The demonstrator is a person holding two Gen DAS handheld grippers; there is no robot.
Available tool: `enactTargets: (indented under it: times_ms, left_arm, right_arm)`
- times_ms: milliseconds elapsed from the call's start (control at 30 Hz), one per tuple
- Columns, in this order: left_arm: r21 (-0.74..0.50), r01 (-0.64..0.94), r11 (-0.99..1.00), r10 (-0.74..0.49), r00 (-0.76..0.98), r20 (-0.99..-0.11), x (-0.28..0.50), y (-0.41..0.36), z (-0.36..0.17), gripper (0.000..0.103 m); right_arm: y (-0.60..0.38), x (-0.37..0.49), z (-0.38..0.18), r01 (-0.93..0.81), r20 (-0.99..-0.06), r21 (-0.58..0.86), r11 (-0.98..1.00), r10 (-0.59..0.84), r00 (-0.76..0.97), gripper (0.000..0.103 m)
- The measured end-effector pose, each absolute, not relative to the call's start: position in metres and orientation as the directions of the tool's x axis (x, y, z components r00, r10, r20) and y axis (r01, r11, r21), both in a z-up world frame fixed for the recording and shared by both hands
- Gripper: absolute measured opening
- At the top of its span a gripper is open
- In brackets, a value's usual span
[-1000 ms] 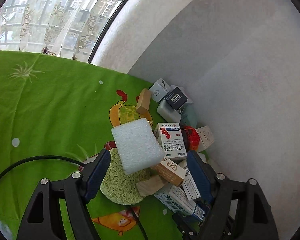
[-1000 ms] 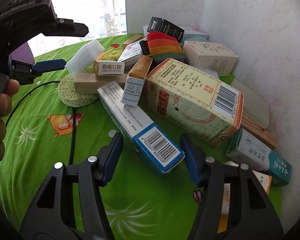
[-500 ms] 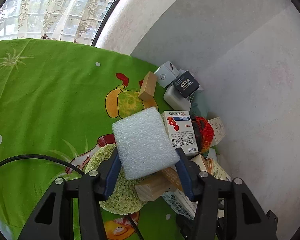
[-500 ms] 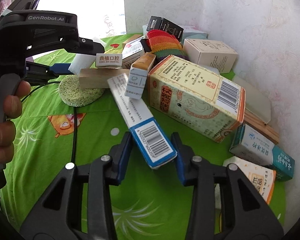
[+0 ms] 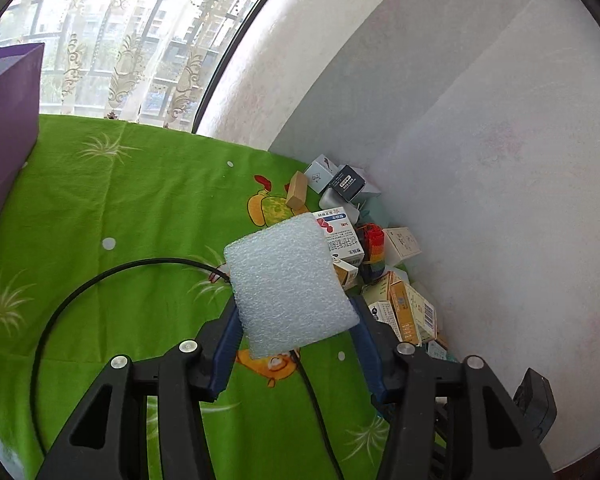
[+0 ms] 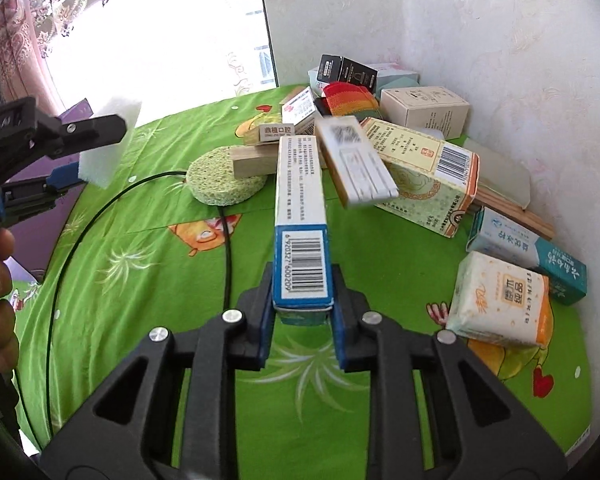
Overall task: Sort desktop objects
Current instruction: 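Carry the foam block and long box to the purple box and release them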
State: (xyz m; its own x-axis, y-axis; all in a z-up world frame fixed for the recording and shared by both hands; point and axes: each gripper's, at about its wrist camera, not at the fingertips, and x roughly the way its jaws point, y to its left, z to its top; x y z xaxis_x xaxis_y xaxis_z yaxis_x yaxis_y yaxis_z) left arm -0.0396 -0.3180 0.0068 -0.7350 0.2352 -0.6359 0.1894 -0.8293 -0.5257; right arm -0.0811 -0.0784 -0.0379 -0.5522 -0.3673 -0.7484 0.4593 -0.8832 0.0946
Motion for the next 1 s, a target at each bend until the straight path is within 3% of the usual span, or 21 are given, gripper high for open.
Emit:
enactTargets:
  times_ms: [167, 633, 1000]
  left_arm:
    - [-0.426, 0.212, -0.880, 0.098, -0.795, -0.599, 0.021, -0.329, 0.031, 0.052]
    - [-0.299, 0.364, -0.882, -0.179, -0.846, -0.503, 0.133, -0.398, 0.069, 0.052]
    - [-0.308, 0.565, -0.765, -0.398, -0.792, -0.464, 0.193, -0.493, 0.073, 0.053]
  right_arm:
    - [-0.081, -0.065, -0.019, 0.475, -0.725, 0.094, -0.875, -0.387, -0.570, 0.026]
    - [-0.155, -0.021, 0.044, 0.613, -0.650, 0.127, -0.780, -0.532, -0.543, 0.026]
    - [-0.277, 0.031, 0.076, 0.809, -0.624, 0.061, -0.585, -0.655, -0.426, 0.026]
